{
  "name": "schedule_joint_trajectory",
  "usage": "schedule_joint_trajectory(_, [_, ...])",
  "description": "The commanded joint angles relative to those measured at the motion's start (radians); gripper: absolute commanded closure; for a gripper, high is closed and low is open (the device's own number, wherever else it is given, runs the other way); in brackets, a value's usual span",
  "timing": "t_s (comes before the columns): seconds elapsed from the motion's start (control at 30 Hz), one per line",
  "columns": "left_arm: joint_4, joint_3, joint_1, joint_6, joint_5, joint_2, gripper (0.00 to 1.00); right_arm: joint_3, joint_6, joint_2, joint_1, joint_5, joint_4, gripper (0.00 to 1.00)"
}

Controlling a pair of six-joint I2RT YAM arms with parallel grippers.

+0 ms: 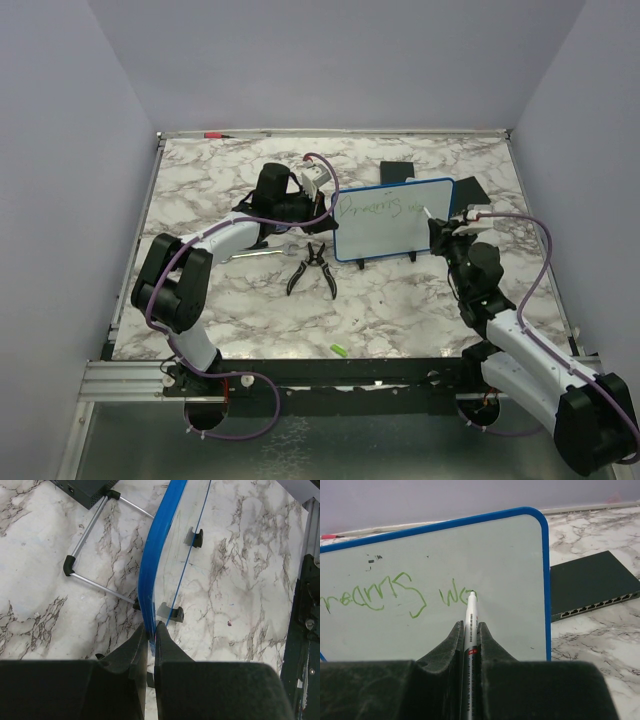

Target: Write a sentence on the whiteboard

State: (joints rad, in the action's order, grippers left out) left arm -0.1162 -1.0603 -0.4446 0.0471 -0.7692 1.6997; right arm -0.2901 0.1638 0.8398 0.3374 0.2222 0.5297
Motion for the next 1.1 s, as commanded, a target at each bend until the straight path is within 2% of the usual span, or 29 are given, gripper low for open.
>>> schedule_joint_trajectory(0.0, [0.050,-0.002,-0.020,-0.033,0.047,-0.002,1.00,-0.012,-0.014,0.004,-0.012,0.017,0.038,0.99])
schedule_joint_trajectory(0.5, [0.052,-0.003,-0.025,-0.035,0.047,0.000,1.00,-0.012,-0.008,0.041,-0.034,0.018,0.057,0.99])
schedule_joint_trajectory(1.07, [0.058,-0.004,-0.026,-0.039,0.050,-0.005,1.00,-0.001,0.035,0.040,-0.036,0.014,-0.035,0.99])
